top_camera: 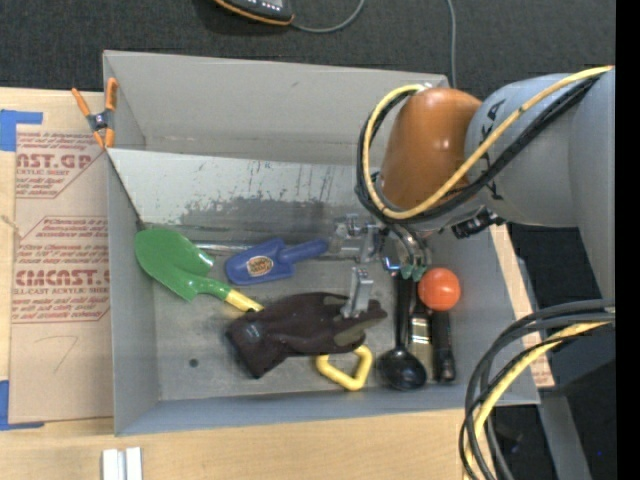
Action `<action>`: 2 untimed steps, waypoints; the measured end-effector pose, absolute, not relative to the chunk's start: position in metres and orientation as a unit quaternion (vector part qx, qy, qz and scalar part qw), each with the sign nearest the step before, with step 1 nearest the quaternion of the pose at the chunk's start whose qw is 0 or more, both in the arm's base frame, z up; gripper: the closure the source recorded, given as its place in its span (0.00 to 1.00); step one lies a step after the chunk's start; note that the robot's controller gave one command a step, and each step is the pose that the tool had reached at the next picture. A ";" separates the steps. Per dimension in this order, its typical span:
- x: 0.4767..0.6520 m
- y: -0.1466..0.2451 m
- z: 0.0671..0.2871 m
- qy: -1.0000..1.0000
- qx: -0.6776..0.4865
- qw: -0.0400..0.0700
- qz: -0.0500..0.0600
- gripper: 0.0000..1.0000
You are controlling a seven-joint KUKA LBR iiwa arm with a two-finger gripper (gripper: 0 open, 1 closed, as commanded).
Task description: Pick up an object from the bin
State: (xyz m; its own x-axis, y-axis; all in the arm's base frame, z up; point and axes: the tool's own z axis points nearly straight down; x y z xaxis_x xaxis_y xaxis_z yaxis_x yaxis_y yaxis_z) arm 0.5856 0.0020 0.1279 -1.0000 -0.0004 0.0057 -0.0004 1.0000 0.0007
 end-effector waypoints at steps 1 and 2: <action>0.587 0.002 0.133 -1.000 0.000 -0.001 0.000 0.00; 0.558 0.031 0.072 -0.998 0.067 -0.002 0.001 0.00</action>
Offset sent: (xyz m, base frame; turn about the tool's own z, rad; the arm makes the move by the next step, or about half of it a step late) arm -0.0294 0.0297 -0.0579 -0.1344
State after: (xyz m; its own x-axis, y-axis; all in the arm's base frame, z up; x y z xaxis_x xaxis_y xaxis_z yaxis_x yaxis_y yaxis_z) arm 0.5581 0.0308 0.0720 -0.9911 -0.1334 -0.0031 -0.1334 0.9911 -0.0013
